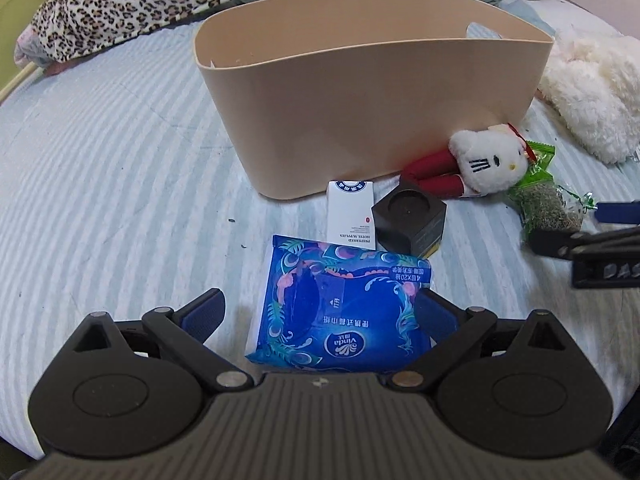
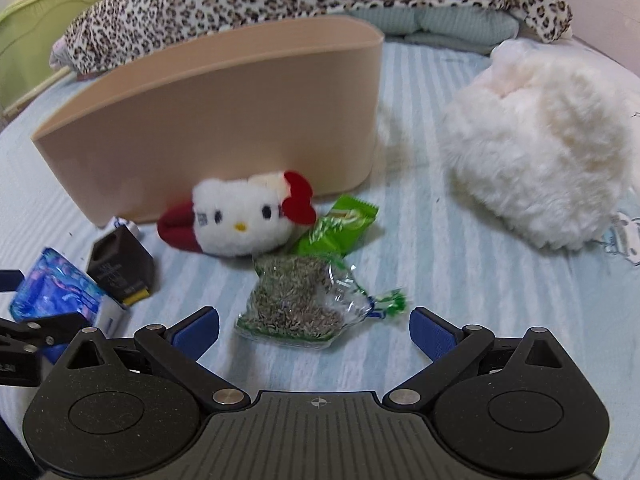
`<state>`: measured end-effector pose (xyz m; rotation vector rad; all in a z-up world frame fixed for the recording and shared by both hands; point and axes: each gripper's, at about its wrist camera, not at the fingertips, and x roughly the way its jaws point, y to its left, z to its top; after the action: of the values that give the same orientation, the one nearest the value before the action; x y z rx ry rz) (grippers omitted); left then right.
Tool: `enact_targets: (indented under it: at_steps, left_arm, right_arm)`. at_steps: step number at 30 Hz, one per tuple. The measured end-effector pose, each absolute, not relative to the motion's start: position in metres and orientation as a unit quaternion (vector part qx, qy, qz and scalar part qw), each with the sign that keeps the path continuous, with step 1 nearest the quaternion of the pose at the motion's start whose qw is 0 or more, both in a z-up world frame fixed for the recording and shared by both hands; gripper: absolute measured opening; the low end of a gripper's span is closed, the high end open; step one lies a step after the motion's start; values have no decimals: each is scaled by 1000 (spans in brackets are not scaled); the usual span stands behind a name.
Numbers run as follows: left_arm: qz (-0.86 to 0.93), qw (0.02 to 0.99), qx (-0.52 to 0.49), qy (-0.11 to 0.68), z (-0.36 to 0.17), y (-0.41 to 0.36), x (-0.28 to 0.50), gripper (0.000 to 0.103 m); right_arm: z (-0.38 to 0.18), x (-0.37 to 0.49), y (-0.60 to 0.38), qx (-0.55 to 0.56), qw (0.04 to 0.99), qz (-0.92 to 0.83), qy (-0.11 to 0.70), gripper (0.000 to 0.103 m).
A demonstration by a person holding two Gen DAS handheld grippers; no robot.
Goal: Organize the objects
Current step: 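Grasp the blue tissue pack with the left tool while the right tool grasps the herb bag, then carry tissue pack and herb bag over the basket and release both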
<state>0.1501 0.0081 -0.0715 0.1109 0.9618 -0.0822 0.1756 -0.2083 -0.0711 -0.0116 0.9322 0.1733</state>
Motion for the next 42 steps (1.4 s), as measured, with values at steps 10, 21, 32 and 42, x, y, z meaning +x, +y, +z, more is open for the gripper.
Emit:
enact_targets:
  at_steps: [10,21,32,42]
  left_arm:
    - [-56,873,25,484,-83,1,155,103]
    - [-89,877,23,471,-89,-2,150,86]
    - [-113,880,15,461,-76,-3,144,30]
    - [-94,909,1,406,-27,17,137,29]
  right_arm:
    - [-79,183,-207,14,897,70,437,103]
    - [-74,174,-217,31,907,65,415,46]
    - [-62,155,-222,41,918,67,388,45]
    - [-13,145,-221,36,943,79,322,44]
